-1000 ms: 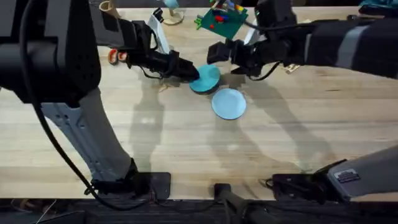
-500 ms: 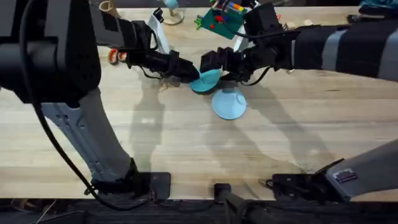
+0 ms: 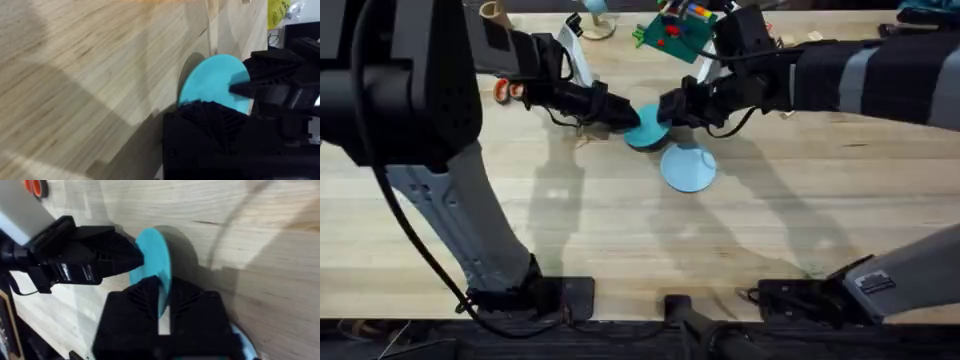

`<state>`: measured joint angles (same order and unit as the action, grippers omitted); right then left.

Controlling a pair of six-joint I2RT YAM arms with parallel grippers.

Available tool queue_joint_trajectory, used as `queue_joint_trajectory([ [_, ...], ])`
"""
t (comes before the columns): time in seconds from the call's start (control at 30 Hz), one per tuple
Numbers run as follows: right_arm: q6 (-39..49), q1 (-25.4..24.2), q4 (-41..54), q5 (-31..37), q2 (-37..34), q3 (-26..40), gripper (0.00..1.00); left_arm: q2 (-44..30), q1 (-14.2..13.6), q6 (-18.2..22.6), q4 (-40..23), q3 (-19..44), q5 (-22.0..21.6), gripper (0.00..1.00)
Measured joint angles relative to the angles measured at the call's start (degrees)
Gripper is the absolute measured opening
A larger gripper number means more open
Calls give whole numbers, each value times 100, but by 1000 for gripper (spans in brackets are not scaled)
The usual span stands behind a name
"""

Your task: Pick up the plates from the table one by one and place each into a slot on the dish rack.

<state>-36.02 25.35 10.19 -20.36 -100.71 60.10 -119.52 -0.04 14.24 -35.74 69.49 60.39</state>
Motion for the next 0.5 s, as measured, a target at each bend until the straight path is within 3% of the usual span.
queue_joint_trajectory([
  [0.1,-10,-29,-30,-26,3,11,38,-1,11,-1,-3,0,8,41],
  [0.5,145,-60,3,-96,20,17,31,1,20,0,-27,0,51,40],
])
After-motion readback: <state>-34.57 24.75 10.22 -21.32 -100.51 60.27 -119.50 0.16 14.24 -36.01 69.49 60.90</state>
